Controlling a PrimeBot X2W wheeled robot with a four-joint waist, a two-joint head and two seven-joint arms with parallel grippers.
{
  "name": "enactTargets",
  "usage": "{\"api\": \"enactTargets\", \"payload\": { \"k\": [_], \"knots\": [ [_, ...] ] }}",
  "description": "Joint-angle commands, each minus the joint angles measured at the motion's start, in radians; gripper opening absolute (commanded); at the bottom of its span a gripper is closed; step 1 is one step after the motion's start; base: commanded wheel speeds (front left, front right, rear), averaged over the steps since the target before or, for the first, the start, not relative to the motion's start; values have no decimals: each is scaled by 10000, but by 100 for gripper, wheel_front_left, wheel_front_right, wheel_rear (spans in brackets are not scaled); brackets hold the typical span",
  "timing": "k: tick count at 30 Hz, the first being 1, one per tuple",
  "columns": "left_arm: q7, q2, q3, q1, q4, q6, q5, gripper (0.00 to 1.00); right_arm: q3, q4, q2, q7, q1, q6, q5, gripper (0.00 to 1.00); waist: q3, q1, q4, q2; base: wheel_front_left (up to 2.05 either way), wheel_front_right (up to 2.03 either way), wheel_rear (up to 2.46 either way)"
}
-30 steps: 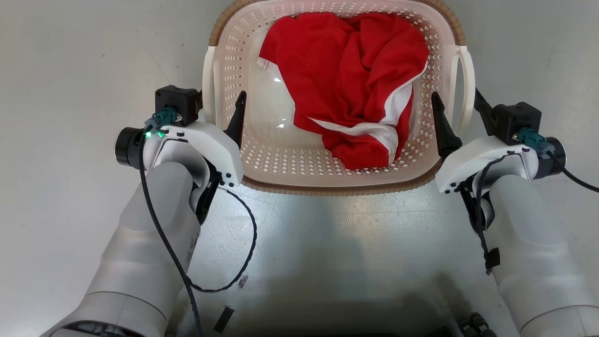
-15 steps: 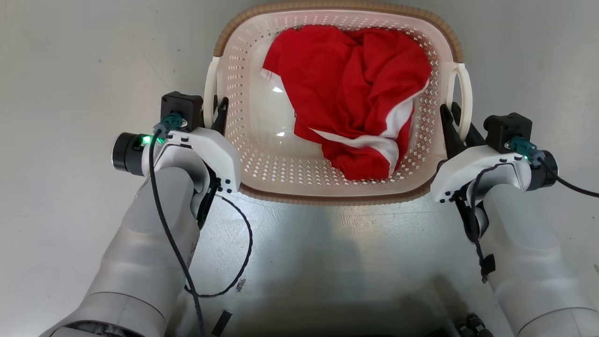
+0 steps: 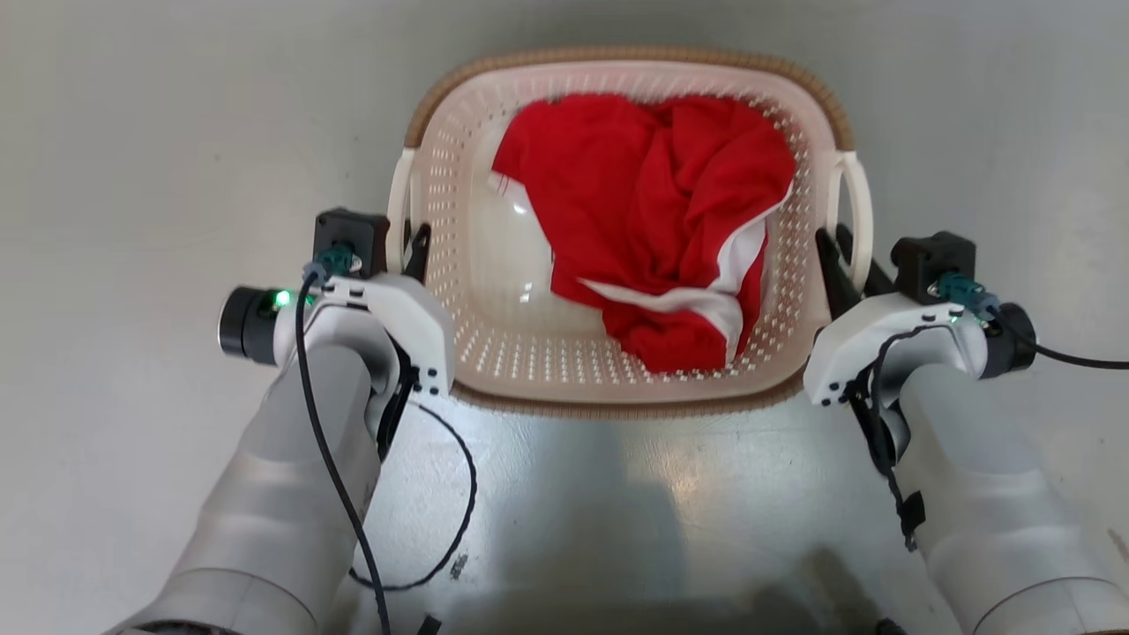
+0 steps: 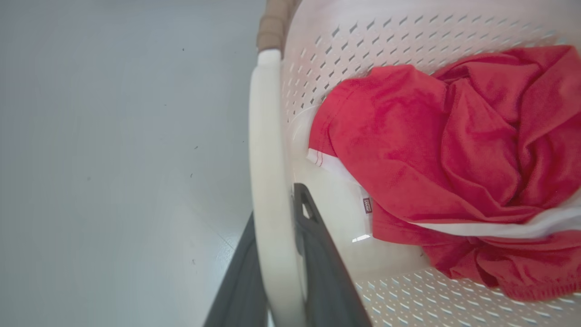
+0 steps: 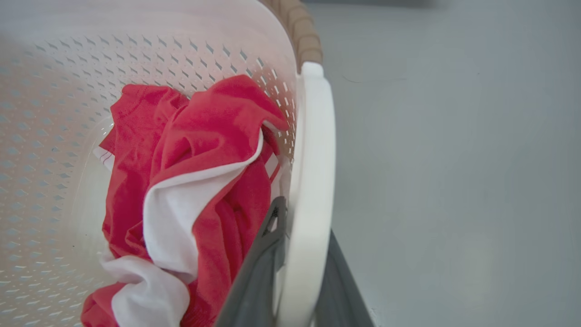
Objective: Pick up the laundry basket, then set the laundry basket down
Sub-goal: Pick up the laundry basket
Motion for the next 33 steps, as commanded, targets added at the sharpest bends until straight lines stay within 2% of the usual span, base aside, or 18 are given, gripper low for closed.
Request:
{"api": "enactTargets", "payload": {
  "k": [1,11,20,33],
  "knots": [
    [-63,232,32,449,4,76,-25,0,383,162,63,-37,214,73,47,0,-331,-1,-36,0,0,0,0],
    [9,225,-586,1290,498,169,-887,0,1963,1040,63,777,382,73,1223,0,-2095,-1,-191,0,0,0,0],
    [542,224,-1354,2200,718,160,-1709,0,3579,920,63,1957,1127,73,2625,0,-3936,-1,-380,0,0,0,0],
    [1092,224,-2288,3597,925,369,-2290,0,5173,596,63,3022,2584,73,3943,0,-6295,-1,-718,0,0,0,0]
  ]
}}
